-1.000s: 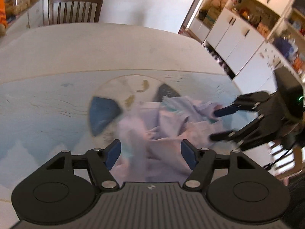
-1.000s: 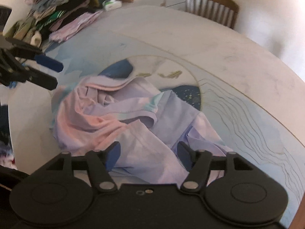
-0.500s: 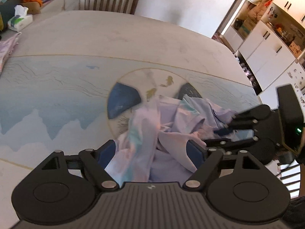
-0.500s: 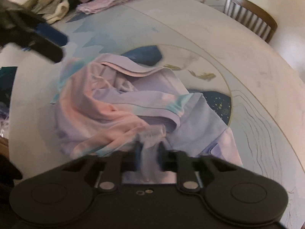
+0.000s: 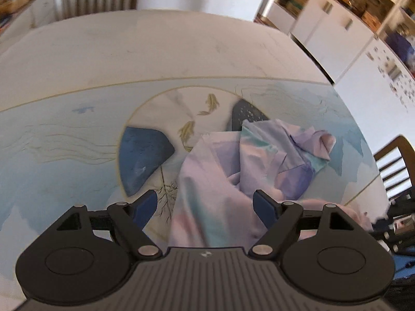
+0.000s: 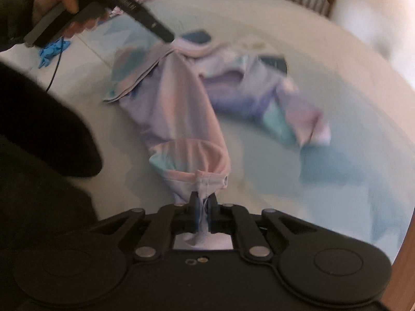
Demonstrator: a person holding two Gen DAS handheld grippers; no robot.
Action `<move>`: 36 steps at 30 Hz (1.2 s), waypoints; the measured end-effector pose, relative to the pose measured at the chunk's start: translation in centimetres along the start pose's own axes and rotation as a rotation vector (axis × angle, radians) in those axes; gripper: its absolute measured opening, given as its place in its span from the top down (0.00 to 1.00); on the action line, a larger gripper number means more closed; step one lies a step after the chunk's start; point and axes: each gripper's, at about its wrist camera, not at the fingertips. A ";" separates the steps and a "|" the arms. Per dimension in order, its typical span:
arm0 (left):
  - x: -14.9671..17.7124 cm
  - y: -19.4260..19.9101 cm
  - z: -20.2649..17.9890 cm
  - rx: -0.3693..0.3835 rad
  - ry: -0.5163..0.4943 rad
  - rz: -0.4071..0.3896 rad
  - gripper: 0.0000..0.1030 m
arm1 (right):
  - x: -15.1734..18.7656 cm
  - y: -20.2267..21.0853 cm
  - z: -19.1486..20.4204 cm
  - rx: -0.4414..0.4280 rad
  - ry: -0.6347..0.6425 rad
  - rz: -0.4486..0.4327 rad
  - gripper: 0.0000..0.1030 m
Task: Fold clothes
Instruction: 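Grasp a garment edge with the right tool and lift it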
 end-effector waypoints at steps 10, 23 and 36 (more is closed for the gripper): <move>-2.3 -3.6 -0.8 0.048 -0.166 0.053 0.22 | -3.3 3.1 0.4 0.072 -0.183 -0.072 0.00; -5.1 -7.1 -1.3 0.048 -0.284 0.104 0.48 | -14.4 -5.8 -3.3 0.230 -0.441 -0.103 0.00; -4.4 -4.1 1.8 0.112 -0.102 -0.066 0.99 | -15.7 -7.6 -3.6 0.193 -0.518 -0.096 0.00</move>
Point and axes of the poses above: each gripper's, at about its wrist camera, not at the fingertips, and y roughly against the way its jaws point, z to its left, x to its underside, and after that the axes turned 9 degrees about y, right-handed
